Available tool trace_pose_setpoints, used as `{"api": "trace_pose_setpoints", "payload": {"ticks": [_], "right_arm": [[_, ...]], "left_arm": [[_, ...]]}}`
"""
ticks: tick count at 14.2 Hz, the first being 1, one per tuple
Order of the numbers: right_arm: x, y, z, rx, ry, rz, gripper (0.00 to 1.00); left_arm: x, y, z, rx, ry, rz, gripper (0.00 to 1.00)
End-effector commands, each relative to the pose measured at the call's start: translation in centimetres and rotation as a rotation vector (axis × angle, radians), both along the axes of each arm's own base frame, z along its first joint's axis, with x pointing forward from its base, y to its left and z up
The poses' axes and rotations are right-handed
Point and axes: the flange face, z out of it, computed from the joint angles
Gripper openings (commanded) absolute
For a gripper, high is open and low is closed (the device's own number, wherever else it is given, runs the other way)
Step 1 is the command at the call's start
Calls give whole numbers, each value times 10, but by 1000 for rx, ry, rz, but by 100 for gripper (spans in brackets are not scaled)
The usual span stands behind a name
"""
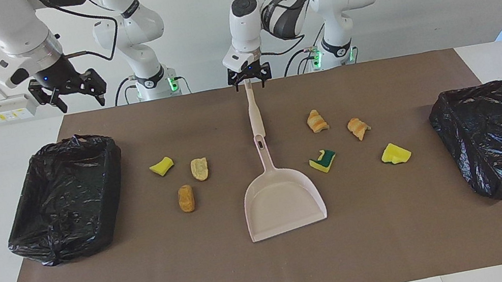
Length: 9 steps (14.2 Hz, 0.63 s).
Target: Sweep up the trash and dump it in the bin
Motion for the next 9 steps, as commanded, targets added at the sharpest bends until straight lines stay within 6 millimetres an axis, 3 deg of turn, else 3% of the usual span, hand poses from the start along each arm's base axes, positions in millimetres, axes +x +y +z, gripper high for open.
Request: {"api": "trace_pose_setpoints", "payload": {"ticks": [1,3,4,5,6,9], "right_arm": [[-7,-5,-1,1,-12,11,100],[-7,-5,-1,1,-12,11,100],[-7,-5,-1,1,-12,11,100],[-7,-5,-1,1,-12,11,100],[-7,-5,-1,1,-12,11,100],[-7,-5,0,2,-13,11,100]], "left_arm": [[0,-4,-7,-16,21,7,85],[-4,-4,-10,-4,25,-4,71],[-6,-4,-11,-2,25,-11,57],[-6,-4,-11,1,25,-16,19],[-6,-3,-11,6,28,-20,0],[0,-1,-12,22,42,-21,0]]}}
